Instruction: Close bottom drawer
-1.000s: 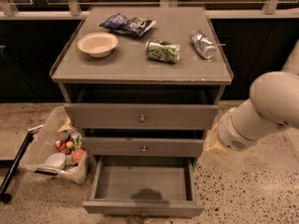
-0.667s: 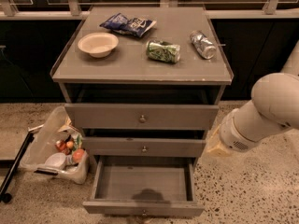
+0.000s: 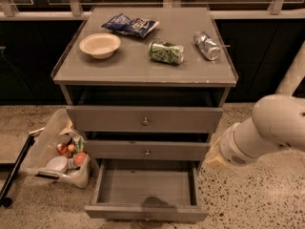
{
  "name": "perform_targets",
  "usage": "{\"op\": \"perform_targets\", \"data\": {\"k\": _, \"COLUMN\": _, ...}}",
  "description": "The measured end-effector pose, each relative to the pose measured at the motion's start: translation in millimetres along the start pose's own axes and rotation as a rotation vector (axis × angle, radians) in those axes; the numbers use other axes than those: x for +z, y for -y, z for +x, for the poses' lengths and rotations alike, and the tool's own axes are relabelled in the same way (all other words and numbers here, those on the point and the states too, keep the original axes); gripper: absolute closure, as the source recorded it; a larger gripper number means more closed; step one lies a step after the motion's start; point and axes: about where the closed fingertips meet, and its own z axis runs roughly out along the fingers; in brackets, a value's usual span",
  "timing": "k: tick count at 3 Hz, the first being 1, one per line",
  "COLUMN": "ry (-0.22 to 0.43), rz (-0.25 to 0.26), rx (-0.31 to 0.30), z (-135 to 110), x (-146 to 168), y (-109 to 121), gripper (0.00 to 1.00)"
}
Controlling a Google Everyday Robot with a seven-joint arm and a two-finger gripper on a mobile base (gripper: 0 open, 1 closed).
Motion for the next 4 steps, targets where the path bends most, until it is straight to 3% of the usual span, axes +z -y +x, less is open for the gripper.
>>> {"op": "perform_targets", "data": {"k": 2, "ry": 0.114, "rz": 0.069, "rx": 0.122, "z": 43.8, "x": 93.2, "y": 3.3, "gripper": 1.00}}
{"op": "perform_targets", "data": {"k": 3, "ry": 0.171, "rz": 0.070, "rx": 0.185, "z": 66.8, "x": 144.8, "y": 7.7, "gripper": 1.00}}
{"op": "perform_targets", "data": {"k": 4, "ry": 0.171, "rz": 0.070, "rx": 0.184, "z": 66.7, "x": 144.7, "y": 7.6, "gripper": 1.00}}
